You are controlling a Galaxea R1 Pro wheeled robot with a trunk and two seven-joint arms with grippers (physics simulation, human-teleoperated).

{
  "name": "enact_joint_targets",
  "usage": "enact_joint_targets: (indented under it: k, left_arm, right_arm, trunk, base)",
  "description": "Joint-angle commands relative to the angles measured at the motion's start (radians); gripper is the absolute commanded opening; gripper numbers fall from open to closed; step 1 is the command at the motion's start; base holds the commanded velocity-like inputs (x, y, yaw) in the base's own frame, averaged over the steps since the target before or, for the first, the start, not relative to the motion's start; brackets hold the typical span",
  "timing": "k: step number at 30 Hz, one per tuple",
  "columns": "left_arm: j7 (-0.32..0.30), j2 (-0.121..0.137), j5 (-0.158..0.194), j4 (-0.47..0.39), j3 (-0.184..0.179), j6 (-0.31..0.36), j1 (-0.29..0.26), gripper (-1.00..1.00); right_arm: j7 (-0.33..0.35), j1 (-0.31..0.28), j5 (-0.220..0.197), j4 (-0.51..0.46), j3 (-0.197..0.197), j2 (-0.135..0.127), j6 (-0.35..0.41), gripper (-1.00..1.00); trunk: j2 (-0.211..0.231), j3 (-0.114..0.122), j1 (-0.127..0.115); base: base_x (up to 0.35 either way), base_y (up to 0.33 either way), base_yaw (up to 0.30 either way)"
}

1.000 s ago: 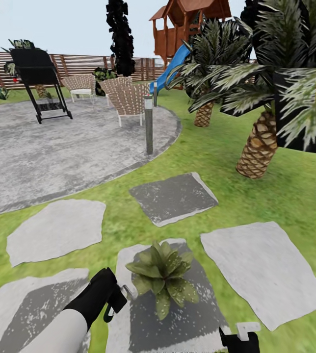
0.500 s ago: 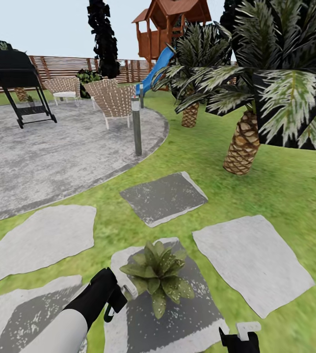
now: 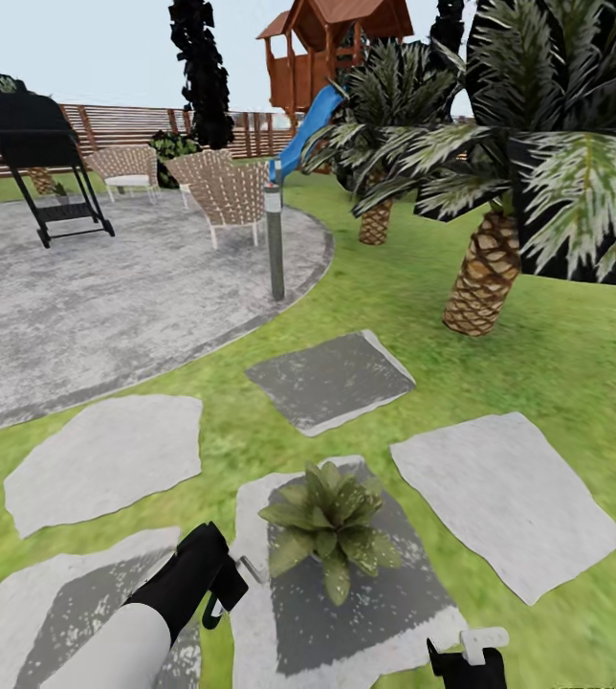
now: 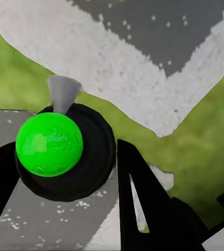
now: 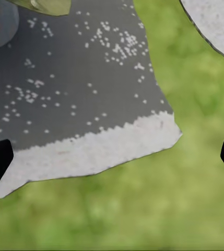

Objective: Pick up the pesticide atomizer in the garden and spray insectifuge to fully cover both potted plants in the garden.

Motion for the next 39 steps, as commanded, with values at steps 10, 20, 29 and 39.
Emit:
enact_joint_targets:
  k: [10, 20, 29, 39]
  left_arm:
    - [-0.009, 0.000, -0.011, 0.007, -0.002, 0.001, 0.000, -1.00]
    - [-0.009, 0.002, -0.011, 0.007, -0.003, 0.001, 0.000, -1.00]
    - [-0.019, 0.006, -0.012, 0.000, 0.023, 0.012, -0.011, -1.00]
    - [-0.156, 0.008, -0.069, 0.013, 0.013, 0.077, -0.023, -1.00]
  right_arm:
    - [0.007, -0.001, 0.002, 0.000, -0.008, 0.000, -0.004, 1.00]
    - [0.007, 0.000, 0.001, -0.001, -0.009, -0.001, -0.005, 1.00]
    - [0.006, -0.001, 0.001, -0.001, -0.009, -0.003, -0.004, 1.00]
    - [0.005, 0.000, 0.001, -0.001, -0.009, -0.006, -0.004, 1.00]
  trunk:
    - [0.000, -0.001, 0.000]
    - [0.000, -0.001, 0.000]
    - [0.000, -0.001, 0.000]
    - [0.000, -0.001, 0.000]
  base:
    - [0.107, 0.116, -0.269]
    - [0.001, 0.000, -0.021]
    - [0.000, 0.000, 0.000]
    - [0.000, 0.000, 0.000]
